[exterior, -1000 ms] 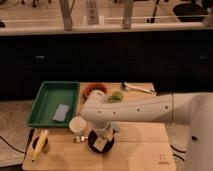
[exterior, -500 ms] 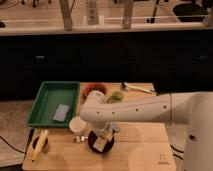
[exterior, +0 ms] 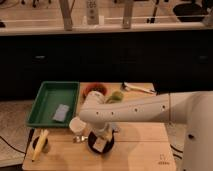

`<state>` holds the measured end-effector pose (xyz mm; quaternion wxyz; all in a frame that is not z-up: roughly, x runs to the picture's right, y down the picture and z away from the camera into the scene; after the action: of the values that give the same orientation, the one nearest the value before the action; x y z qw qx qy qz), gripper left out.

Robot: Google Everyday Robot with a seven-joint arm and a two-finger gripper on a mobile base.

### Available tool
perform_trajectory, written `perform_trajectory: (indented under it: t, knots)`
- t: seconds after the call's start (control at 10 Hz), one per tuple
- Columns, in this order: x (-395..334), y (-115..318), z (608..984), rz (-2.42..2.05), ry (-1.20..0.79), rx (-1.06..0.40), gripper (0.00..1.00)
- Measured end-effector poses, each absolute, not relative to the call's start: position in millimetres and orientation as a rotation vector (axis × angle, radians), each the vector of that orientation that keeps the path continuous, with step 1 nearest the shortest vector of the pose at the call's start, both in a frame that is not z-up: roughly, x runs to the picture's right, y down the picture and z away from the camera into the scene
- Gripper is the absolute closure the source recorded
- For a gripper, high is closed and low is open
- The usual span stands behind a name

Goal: Place eraser in purple bowl

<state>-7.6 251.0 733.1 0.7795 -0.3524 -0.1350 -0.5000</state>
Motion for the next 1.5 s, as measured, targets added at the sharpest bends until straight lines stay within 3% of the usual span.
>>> perform_trajectory:
  t: [1.5]
  knots:
    - [-9.1, 252.6, 730.6, -1.153, -0.311, -0.751, 1.0]
